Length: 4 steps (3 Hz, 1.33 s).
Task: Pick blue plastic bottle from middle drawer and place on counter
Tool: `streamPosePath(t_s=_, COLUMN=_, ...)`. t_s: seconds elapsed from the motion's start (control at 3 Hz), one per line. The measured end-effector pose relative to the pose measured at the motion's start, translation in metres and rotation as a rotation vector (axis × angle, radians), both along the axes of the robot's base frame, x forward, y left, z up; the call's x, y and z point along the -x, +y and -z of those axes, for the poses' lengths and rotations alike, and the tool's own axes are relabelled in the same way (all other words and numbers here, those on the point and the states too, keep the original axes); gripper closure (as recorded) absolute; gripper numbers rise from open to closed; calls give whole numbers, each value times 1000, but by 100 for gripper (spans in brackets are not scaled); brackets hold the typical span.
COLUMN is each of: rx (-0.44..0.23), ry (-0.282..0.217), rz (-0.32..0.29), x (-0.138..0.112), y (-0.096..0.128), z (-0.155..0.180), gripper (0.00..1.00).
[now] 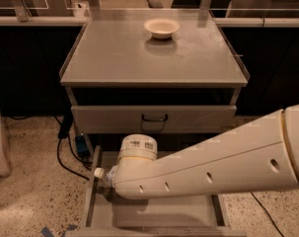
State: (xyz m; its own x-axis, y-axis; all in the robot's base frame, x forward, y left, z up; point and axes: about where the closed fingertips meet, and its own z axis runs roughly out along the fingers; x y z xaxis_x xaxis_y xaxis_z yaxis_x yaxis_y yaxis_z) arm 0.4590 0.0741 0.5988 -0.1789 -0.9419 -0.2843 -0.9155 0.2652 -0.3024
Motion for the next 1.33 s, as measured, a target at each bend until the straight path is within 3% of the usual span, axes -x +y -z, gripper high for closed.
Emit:
streamPosePath(t_s=0.33, rx=-3, ry=-23, rz=-15, x=-3, y=-1, z=-18, gripper=100)
streamPosePath(t_s=1.0, rx=-111, ry=-116, rz=-35, x=-7, y=-16, z=-92, gripper=100)
streamPosePath(t_s=1.33, rx=-207, ry=-137, rz=-52, x=-6, y=-20, z=-115, gripper=100)
